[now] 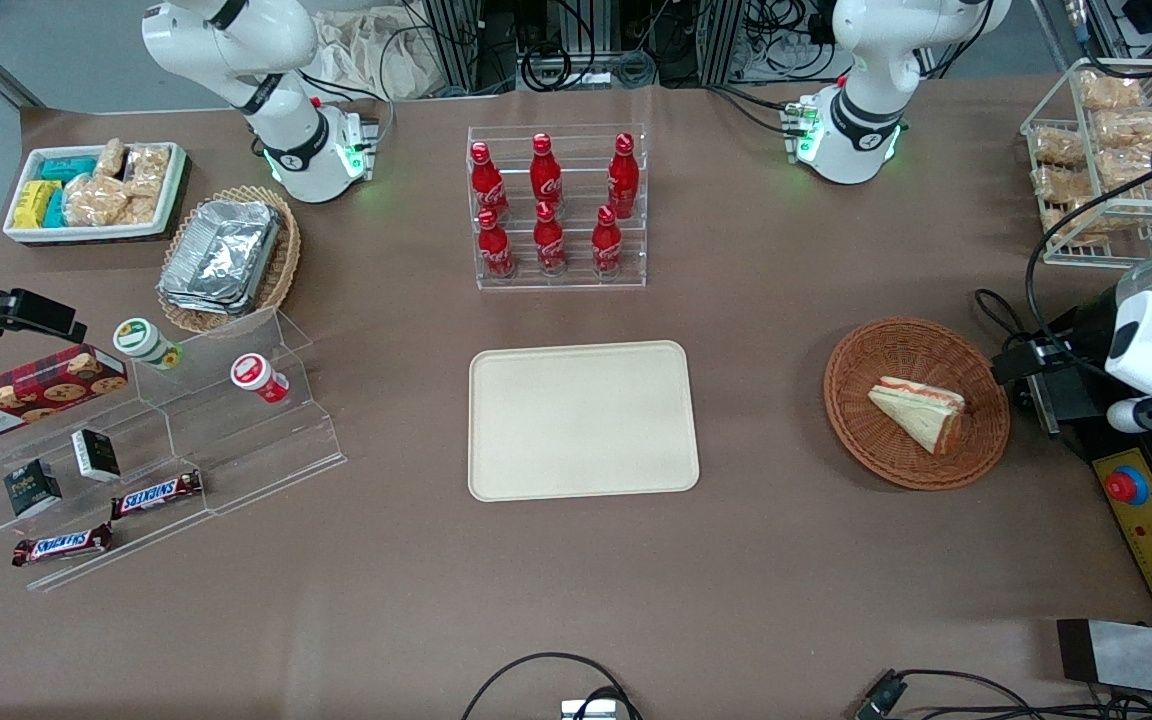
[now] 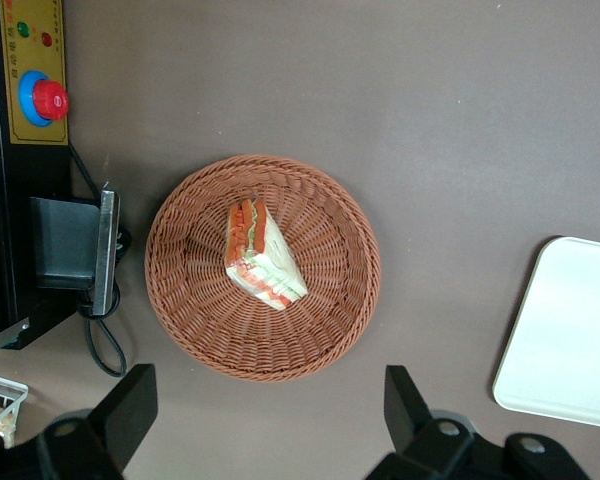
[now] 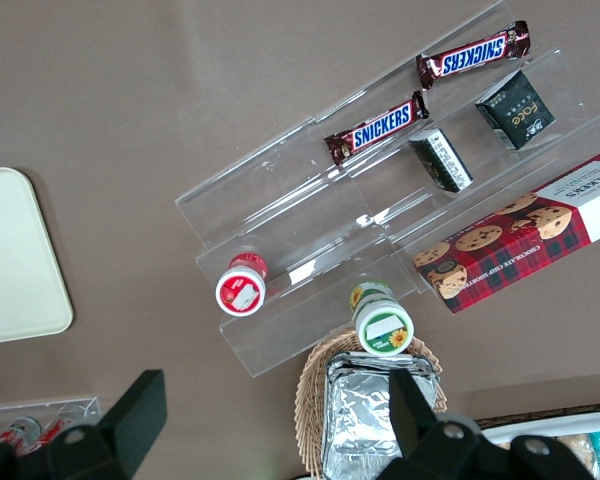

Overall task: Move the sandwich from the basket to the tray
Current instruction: 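Lower the open left gripper over the wrapped sandwich in the wicker basket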

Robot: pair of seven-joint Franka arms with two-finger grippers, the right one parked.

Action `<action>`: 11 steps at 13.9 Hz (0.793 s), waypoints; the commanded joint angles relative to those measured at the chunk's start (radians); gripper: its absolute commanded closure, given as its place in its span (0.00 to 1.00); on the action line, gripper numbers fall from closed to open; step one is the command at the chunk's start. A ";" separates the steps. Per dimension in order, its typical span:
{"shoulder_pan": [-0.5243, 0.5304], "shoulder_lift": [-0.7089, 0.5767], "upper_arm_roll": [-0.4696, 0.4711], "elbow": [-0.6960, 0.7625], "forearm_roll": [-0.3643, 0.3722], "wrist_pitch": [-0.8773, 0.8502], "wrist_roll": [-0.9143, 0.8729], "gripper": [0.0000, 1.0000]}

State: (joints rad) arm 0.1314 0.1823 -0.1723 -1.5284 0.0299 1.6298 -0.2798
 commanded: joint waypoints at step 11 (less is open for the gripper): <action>0.053 -0.055 -0.006 -0.336 0.001 0.265 -0.376 0.00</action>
State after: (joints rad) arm 0.1924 0.2189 -0.1658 -1.6810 0.0303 1.7653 -0.5156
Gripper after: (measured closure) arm 0.000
